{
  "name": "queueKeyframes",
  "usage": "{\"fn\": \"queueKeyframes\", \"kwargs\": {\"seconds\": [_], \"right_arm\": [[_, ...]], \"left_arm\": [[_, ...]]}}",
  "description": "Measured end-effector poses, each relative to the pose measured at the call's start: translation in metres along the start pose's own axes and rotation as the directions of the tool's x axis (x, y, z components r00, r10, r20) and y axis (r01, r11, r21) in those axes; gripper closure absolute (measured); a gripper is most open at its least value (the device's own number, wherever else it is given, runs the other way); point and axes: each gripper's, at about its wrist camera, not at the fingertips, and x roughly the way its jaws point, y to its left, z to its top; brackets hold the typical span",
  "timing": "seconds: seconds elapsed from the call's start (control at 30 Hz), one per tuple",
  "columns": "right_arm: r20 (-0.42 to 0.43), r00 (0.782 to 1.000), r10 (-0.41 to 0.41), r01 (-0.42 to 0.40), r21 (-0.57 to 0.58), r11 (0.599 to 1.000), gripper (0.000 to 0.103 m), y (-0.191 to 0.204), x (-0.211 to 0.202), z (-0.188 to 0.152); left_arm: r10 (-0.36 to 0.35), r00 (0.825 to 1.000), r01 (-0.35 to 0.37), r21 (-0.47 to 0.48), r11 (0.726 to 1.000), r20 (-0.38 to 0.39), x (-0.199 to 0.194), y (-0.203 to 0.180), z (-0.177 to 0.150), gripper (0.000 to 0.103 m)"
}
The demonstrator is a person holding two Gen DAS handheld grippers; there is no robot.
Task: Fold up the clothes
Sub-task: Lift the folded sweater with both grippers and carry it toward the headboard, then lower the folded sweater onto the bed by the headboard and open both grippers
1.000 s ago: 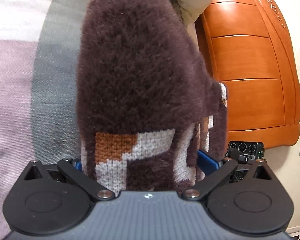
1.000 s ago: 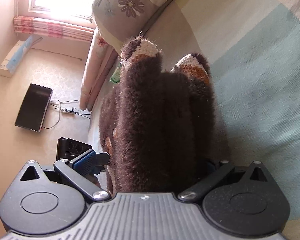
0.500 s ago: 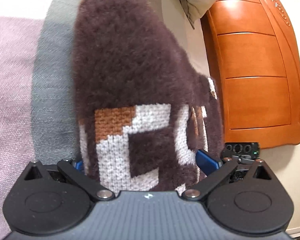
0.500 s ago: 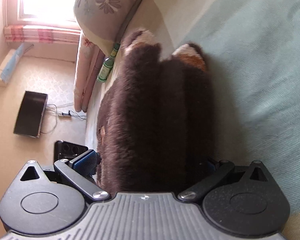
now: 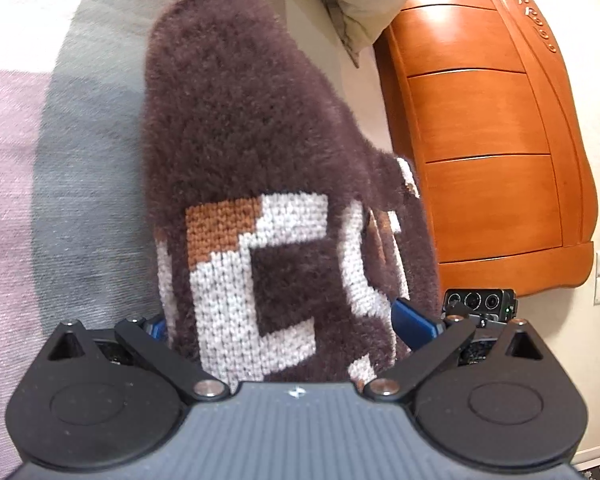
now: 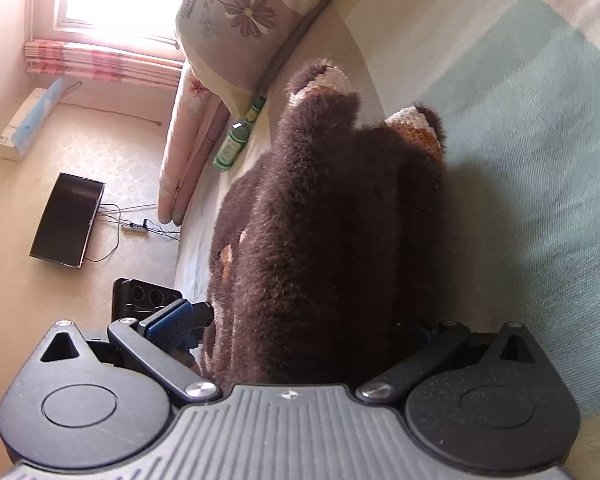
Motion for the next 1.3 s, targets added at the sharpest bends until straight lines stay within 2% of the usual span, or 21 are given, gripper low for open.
{"fn": "queueKeyframes", "kwargs": {"seconds": [0.27,0.63,0.9,1.07,1.3], "right_arm": [[0.032,0.999,-0.012,0.012,-0.02,1.0,0.0,-0.002,-0.027,0.003],[0.099,0.994,-0.036,0.037,-0.002,0.999,0.0,-0.032,-0.081,0.025],[0.16,0.984,-0.078,0.078,0.007,0.997,0.0,-0.058,-0.133,0.054],[0.221,0.967,-0.124,0.126,0.008,0.992,0.0,-0.074,-0.172,0.084],[0.276,0.946,-0.172,0.178,0.005,0.984,0.0,-0.095,-0.219,0.127]], "left_arm": [[-0.005,1.0,0.005,0.044,0.999,-0.015,-0.011,0.028,-0.014,0.002],[-0.03,0.998,0.035,0.093,0.995,-0.058,0.022,0.0,0.002,0.002],[-0.065,0.988,0.086,0.153,0.985,-0.138,0.079,-0.023,0.022,0.002],[-0.088,0.979,0.12,0.177,0.977,-0.183,0.119,-0.037,0.038,0.002],[-0.143,0.968,0.181,0.174,0.968,-0.206,0.158,-0.042,0.06,0.002]]}}
